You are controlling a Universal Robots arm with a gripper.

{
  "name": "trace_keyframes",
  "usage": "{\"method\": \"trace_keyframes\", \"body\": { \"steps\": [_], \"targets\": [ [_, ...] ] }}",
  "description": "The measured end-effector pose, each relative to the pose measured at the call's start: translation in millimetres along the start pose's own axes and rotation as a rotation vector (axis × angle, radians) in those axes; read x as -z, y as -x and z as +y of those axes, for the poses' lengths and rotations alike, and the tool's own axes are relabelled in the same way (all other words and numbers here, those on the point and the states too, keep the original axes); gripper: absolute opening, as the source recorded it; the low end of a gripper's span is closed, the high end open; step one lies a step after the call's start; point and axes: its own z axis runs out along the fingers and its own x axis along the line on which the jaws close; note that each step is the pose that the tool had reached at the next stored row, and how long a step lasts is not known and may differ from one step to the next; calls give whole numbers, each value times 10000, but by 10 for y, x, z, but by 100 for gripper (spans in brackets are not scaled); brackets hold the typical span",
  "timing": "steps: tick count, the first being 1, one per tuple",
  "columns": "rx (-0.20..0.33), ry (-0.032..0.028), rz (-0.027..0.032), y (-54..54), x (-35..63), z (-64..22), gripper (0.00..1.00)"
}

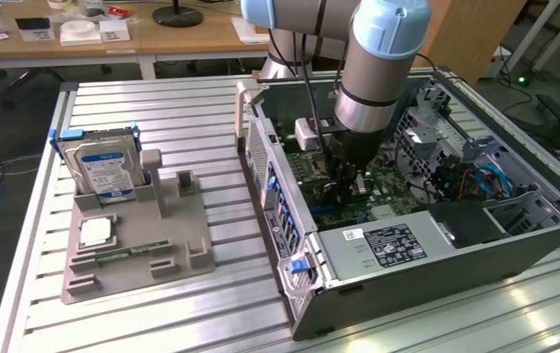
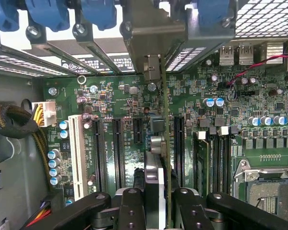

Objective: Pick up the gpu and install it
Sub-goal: 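Insert the gpu into the slot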

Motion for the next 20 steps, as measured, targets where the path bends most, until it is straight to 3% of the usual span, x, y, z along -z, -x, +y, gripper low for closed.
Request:
{"method": "trace_keyframes", "body": {
  "steps": [20],
  "targets": [
    [1,2,6,0,-87,3,28]
  ]
}}
